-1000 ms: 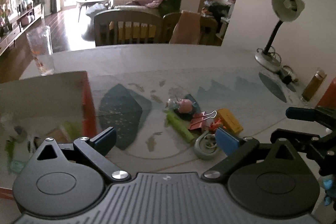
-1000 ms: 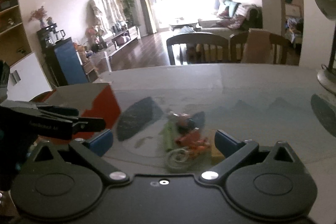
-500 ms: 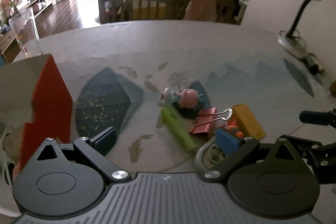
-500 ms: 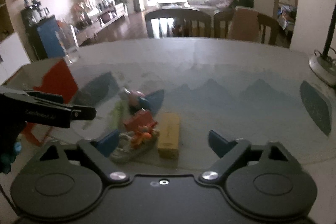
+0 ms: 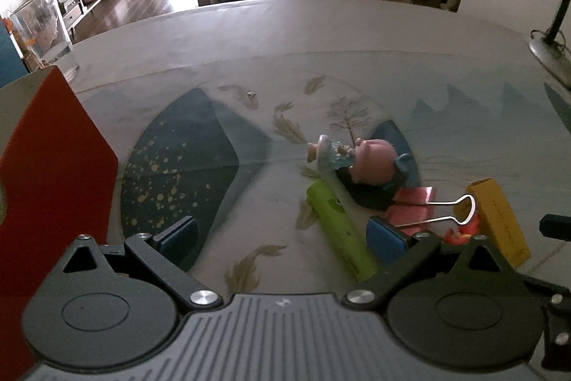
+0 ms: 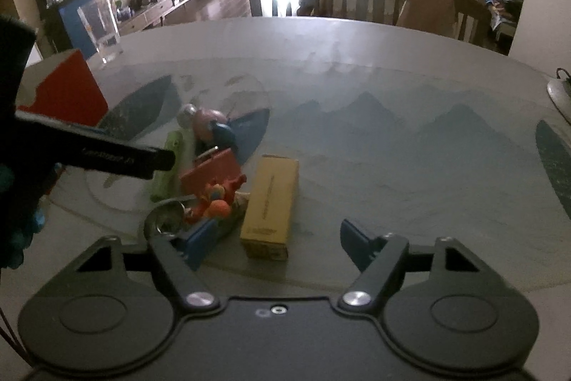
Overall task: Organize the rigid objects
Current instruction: 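Grasp the green highlighter with the left tool while the right tool grasps the yellow box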
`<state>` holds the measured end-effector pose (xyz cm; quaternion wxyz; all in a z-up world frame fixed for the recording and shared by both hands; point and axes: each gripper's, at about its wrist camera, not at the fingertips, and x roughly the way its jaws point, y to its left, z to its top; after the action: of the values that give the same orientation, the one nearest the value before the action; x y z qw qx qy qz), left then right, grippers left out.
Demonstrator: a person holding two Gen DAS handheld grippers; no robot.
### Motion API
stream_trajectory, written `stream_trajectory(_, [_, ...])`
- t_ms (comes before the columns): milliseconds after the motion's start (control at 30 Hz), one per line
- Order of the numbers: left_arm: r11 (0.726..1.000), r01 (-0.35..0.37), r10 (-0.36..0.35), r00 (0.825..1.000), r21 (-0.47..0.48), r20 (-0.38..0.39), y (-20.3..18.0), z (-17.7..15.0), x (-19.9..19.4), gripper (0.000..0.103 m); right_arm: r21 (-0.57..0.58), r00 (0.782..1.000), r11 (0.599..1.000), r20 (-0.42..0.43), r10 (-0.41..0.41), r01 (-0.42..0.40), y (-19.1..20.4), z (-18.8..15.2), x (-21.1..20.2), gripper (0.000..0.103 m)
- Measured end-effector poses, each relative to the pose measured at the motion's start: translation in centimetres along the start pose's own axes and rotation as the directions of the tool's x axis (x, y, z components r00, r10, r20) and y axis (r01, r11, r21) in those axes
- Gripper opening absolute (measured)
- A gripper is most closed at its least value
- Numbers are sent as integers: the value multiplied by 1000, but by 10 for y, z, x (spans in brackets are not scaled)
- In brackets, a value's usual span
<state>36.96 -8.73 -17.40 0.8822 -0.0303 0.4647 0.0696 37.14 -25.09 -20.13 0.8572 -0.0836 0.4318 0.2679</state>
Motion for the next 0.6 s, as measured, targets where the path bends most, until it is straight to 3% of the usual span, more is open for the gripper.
stream_trajectory(433, [1000,-23,23,1000,-7,-17,-4,-2,15,100,-10,999,1000,-30,-16,16,-5,7,21,56])
stream_trajectory(600, [1000,19,-19,1000,11,-2,-7,-4,10,80,-12,999,1000,-33,-7,7,-5,9,25,47])
